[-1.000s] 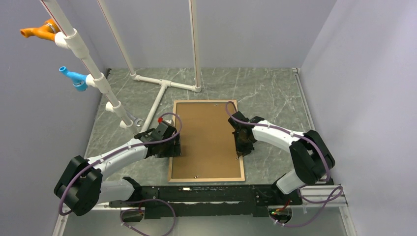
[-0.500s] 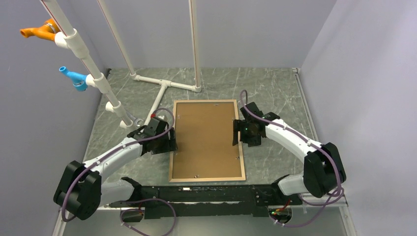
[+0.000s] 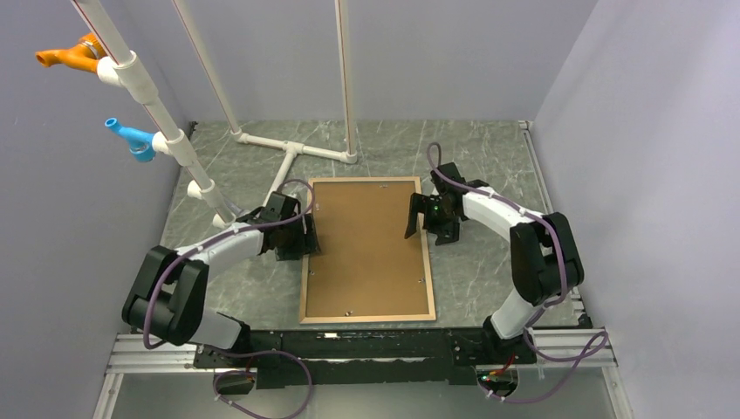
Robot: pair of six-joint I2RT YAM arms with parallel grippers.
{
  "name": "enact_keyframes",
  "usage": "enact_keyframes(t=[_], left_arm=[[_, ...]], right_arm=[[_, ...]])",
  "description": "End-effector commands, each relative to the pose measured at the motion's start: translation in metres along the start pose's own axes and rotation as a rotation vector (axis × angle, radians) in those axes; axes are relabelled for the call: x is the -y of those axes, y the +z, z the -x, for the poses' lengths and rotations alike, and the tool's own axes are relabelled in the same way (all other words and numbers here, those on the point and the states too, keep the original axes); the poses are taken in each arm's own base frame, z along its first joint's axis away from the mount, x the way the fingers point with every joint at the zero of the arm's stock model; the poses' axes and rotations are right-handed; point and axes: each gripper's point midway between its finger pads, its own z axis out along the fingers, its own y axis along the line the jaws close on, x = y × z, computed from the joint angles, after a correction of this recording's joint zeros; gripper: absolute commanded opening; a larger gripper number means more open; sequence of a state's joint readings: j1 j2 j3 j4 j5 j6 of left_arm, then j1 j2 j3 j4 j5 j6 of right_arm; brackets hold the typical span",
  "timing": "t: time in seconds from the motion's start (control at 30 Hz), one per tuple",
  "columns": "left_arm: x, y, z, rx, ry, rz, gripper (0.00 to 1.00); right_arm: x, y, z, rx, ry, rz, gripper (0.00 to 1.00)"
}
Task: Put the photo into the frame
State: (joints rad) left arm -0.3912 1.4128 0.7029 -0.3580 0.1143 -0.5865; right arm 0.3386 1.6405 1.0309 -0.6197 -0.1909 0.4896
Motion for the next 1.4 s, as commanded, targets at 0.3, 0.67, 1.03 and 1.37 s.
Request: enact_keyframes(t=[0.3, 0.67, 1.03, 1.37], left_arm=[[0.035, -0.006, -0.04, -0.029, 0.017, -0.224, 0.7], [0.015, -0.019, -0.031, 0.016, 0.044, -0.062, 0.75], [0.017, -0.009, -0.003, 0.019, 0.06, -0.008, 0.76], [0.012, 0.005, -0.007, -0.01, 0.058, 0.011, 0.76]], right_arm=[[-0.033, -0.008, -0.036, -0.047, -0.048, 0.146, 0.95], [-0.004, -0.01, -0.026, 0.016, -0.053, -0.024, 0.99], [-0.01, -0.004, 0.044, 0.097, -0.03, -0.085, 0.96], [0.001, 0.022, 0.081, 0.09, -0.025, -0.166, 0.81]])
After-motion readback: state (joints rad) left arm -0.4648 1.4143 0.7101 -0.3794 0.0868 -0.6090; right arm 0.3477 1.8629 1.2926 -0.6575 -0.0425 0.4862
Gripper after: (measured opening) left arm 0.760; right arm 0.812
